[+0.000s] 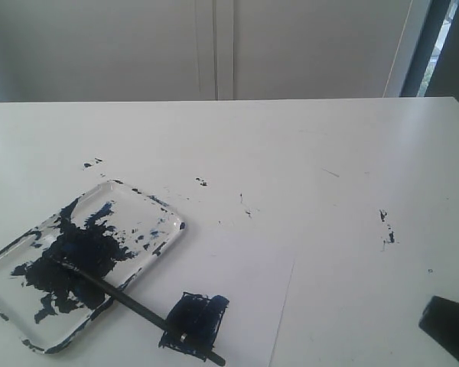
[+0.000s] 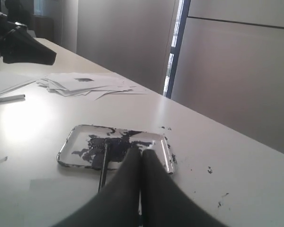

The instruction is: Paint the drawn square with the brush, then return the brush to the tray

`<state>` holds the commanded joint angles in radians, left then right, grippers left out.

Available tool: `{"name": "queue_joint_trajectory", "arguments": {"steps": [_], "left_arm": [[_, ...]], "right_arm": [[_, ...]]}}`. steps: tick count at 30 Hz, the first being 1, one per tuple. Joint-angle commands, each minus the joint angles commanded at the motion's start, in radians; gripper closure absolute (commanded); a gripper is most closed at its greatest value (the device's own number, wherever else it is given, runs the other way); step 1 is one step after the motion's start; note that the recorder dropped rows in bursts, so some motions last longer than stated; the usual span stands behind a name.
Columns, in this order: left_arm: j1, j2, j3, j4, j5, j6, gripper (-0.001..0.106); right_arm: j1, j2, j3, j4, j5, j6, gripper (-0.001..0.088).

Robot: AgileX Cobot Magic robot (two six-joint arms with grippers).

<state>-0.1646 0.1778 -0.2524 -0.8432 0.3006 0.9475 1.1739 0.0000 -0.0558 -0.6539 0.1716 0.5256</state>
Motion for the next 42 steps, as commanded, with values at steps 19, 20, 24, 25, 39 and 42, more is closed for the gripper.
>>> {"name": "queue_joint_trajectory", "arguments": {"steps": [19,20,24,25,39,42], "left_arm": [[0.138,-0.109,0.057,0.0,0.005,0.0,0.105],[0.145,-0.121,0.063,0.0,0.005,0.0,0.105],[0.161,-0.178,0.079,0.0,0.009,0.0,0.105],[0.162,-0.178,0.081,0.0,0.007,0.0,0.105],[0.162,-0.178,0.083,0.062,0.007,0.0,0.105],[0.162,-0.178,0.083,0.231,-0.017,-0.129,0.105]], "right_arm": [[-0.327,0.0,0.056,0.015,0.165,0.0,0.0868],[-0.352,0.0,0.056,0.015,0.165,0.0,0.0868],[-0.43,0.0,0.056,0.015,0.165,0.0,0.0868],[-0.43,0.0,0.056,0.015,0.165,0.0,0.0868],[-0.43,0.0,0.056,0.015,0.165,0.0,0.0868],[-0.43,0.0,0.056,0.015,0.165,0.0,0.0868]]}}
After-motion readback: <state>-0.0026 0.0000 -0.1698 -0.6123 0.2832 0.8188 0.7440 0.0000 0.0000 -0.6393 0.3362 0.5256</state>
